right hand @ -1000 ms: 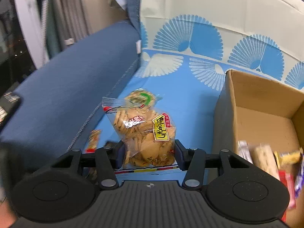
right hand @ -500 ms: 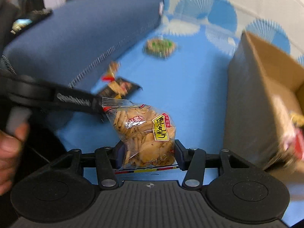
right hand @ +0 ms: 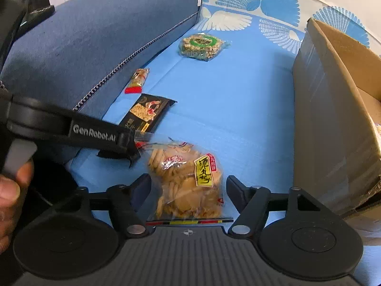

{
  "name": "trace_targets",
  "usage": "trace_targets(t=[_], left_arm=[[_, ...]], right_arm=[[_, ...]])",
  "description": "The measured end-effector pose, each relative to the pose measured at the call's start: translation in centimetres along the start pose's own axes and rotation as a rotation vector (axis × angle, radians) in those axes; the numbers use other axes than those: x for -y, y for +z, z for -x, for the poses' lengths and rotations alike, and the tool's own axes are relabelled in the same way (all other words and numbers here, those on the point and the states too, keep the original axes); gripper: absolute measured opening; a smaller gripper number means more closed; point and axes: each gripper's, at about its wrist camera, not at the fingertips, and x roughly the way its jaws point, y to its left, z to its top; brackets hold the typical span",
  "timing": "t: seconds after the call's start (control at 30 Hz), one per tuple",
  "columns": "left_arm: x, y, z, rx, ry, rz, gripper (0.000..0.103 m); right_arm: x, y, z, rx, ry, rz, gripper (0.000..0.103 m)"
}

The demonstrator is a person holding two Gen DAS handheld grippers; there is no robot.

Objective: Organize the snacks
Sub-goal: 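Grasp the clear cracker bag with the right tool while the left tool grasps the black cracker packet, then lift the cracker bag with the right tool while the left tool lifts the black packet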

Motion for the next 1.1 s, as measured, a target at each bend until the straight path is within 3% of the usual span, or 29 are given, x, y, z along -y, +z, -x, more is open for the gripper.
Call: trace_targets(t=[0.1,0.5,0.6,0.73,0.83,0.9,1.1], left_arm=[[0.6,0.0,-0.3,0.003,0.018,-0.025,0.056],[1.3,0.0,-0.8,0.011,0.052,-0.047,0.056],[1.4,0.0,-0.8,0.012,0.059,-0.057,0.056],[1.5,0.1,-0.8,0.012,0.061,-0.06,0.056],[1.5,0.1,-0.7,0.012,0.058,-0.057,0.055],[1.4,0.1,-0.7,0.013,0.058,-0.055,0.044],[1.6,-0.1,-0.2,0.034,0.042,-0.073,0.042]], right_arm=[[0.4,0.2,-0.3,-0.002,0.007,-0.017,0.072],[0.8,-0.1,-0.6,-0.015,0.002,-0.033,0.071],[1.0,0.0,-0.7,-0.017,0.007,-0.042,0.061],[0.8,-0.1,-0.8,-0.016,0.009,-0.03,0.057],[0.9,-0.1,-0.7,-0.007,0.004,-0.028,0.055],[1.0,-0.1,-0.5,0.0,0.004,-0.032,0.054],[1.1,0.2,0.0,0.029,-0.018,-0.049,0.054]])
